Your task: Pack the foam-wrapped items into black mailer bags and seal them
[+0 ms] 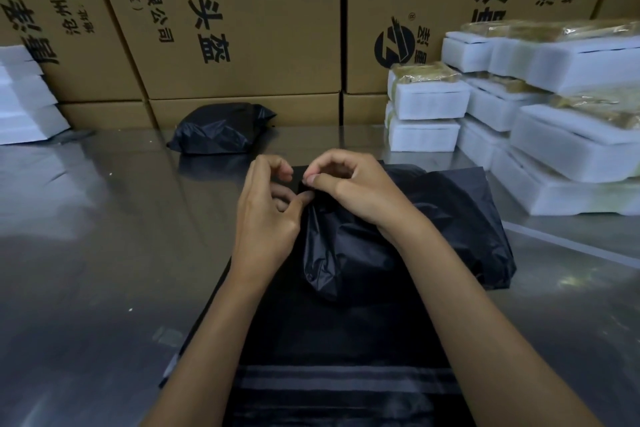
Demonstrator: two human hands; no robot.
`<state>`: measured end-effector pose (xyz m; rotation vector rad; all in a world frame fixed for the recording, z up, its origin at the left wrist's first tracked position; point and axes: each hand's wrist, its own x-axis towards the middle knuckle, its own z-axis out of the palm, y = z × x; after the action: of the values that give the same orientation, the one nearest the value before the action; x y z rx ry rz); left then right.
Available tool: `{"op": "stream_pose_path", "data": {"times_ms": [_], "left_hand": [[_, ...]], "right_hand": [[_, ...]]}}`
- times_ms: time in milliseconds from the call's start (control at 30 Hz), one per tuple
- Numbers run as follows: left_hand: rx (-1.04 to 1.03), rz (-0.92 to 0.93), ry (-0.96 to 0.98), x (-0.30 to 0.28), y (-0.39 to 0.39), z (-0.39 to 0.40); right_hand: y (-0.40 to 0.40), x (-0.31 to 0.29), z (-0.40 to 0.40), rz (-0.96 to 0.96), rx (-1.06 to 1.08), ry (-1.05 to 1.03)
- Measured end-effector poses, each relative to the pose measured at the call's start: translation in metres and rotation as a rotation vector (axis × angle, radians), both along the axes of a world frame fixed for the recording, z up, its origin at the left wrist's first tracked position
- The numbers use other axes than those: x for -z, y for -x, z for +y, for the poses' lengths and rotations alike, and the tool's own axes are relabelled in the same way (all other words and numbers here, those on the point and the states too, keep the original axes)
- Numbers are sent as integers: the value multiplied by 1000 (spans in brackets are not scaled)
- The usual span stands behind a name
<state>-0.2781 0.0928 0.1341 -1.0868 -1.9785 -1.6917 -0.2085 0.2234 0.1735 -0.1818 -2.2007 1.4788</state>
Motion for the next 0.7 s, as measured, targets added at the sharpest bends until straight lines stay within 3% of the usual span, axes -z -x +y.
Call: {"op": "stream_pose_path", "data": {"times_ms": [100, 400, 467, 567, 700], "left_hand": [[-9, -81, 9, 1, 3, -2], [42, -811, -210, 15, 14, 0], [-67, -774, -101, 21, 15, 3], [-232, -554, 148, 28, 6, 12], [-265, -305, 519, 37, -15, 30]], "right_hand": [[12, 2, 2, 4, 141, -131], [38, -19, 34, -197, 345, -489], [38, -20, 48, -218, 406, -520], [32, -22, 70, -186, 511, -531], [13, -26, 102, -166, 727, -404]]}}
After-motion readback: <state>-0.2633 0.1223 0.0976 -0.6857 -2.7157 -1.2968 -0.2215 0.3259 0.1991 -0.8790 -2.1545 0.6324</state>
